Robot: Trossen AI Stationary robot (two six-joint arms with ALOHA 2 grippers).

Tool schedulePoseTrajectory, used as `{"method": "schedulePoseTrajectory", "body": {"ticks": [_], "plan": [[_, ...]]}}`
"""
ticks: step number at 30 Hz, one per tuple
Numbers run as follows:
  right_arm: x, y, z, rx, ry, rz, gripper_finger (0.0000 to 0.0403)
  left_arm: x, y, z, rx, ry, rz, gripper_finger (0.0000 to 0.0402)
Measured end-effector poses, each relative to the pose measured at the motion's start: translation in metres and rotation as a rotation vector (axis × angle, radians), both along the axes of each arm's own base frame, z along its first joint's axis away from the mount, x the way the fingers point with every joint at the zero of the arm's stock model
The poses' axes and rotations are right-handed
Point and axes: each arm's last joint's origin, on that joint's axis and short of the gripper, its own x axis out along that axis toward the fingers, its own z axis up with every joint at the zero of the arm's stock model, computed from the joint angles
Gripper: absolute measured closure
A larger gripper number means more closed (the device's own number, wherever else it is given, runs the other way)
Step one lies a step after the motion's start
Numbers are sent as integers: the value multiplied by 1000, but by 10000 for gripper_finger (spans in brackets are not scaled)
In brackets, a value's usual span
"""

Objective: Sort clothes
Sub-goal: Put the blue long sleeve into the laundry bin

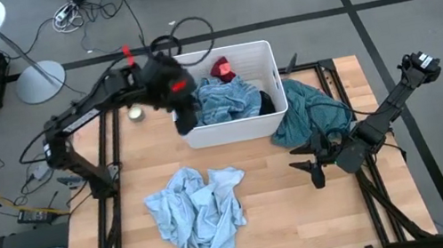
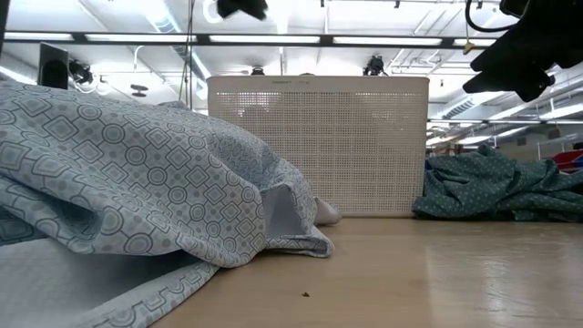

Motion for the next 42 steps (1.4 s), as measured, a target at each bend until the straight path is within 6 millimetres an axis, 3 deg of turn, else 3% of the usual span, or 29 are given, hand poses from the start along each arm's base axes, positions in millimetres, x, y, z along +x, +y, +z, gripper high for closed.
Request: {"method": "schedulePoseTrajectory", "body": {"ticks": [11,20,27,36,42], "plan": [[0,0,0,0,0,0,199,-13,-75,-2,31,114,18,286],[0,0,0,5,-1,-2,199,-14,-123,-47,64,197,-21,286],[0,0,0,5,-1,-3,199,-27,-141,-81,-1,167,-15,286],[1,1,1,16,-14,-2,199,-20,-148,-136,-61,213,-77,283],[1,1,1,19,-17,-3,199,-18,-151,-161,-148,223,-143,268]]}}
